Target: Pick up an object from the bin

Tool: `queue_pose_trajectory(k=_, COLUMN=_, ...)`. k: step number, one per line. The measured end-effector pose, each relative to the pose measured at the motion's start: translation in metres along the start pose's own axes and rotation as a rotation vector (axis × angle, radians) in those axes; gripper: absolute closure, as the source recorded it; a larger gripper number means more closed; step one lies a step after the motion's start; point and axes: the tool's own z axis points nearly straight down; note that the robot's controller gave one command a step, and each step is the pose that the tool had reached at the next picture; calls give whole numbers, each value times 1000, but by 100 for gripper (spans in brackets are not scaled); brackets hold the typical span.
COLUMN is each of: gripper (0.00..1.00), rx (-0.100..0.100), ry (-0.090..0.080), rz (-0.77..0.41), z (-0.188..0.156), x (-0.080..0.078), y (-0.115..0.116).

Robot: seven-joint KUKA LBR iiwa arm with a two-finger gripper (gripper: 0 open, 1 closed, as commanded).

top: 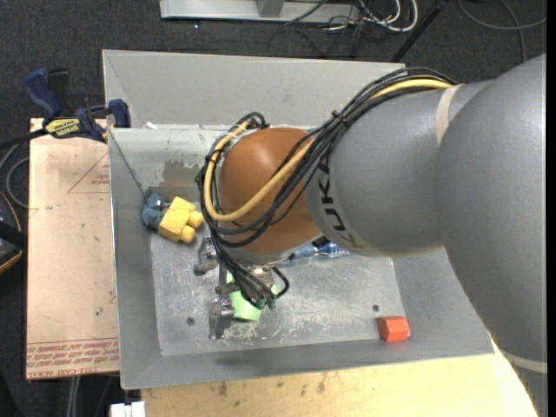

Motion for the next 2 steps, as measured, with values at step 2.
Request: queue_pose_trajectory(k=2, gripper=0, rx=-5, ry=-14, rz=-84, z=83, x=-8, y=-133)
